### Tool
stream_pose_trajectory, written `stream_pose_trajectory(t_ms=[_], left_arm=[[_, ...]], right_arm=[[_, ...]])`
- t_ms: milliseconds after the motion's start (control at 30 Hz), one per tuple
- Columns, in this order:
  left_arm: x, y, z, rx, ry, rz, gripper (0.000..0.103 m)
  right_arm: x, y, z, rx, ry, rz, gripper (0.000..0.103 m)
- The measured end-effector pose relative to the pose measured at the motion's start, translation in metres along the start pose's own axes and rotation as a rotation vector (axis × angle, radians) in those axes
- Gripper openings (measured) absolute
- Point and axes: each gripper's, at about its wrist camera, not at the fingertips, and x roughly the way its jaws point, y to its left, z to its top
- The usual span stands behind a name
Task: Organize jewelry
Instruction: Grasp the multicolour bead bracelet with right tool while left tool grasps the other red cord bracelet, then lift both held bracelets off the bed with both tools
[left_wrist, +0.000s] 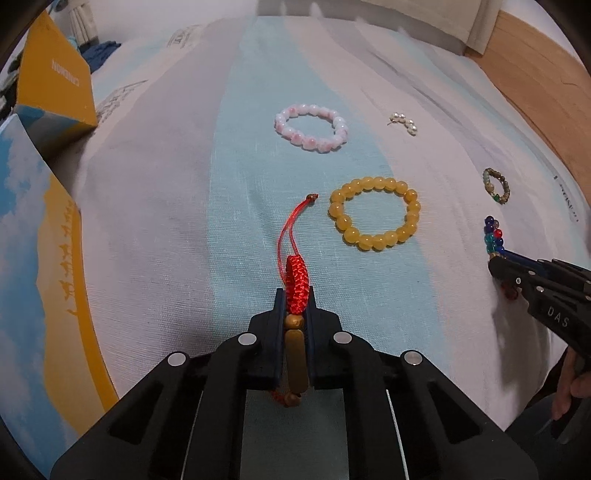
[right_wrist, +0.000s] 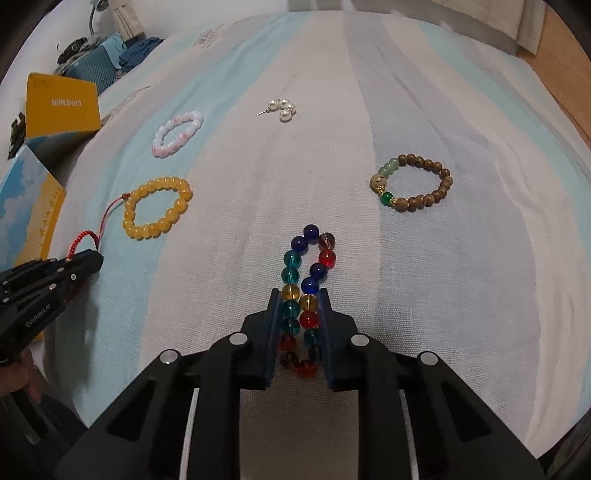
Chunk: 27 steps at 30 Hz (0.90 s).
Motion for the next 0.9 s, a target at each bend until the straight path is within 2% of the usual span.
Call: stream_pose_trajectory(t_ms=[133,167,200,900], left_arm=[[-0.005,0.000,0.000,-0.006,-0.009,-0.011,0.007],[-0.006,0.000,0.001,-0.006,-0.010,-0.012,0.007],[-0.006,0.001,0.001,-0.008,-0.011,-0.014,0.007],[-0.043,-0.008,0.008,0.008,-0.062,-0.041,0.007]], right_arm=[[-0.003,0.001,-0.001,0.004,-0.015,0.015,0.018],[-0.004,0.000,-0.002,0.004,-0.016,0.019,0.011],[-0.005,0.000,-0.002,0.005,-0.019,0.022,0.009],[-0.040,-0.003,-0.001,0.035,-0.085,0.065,0.009]])
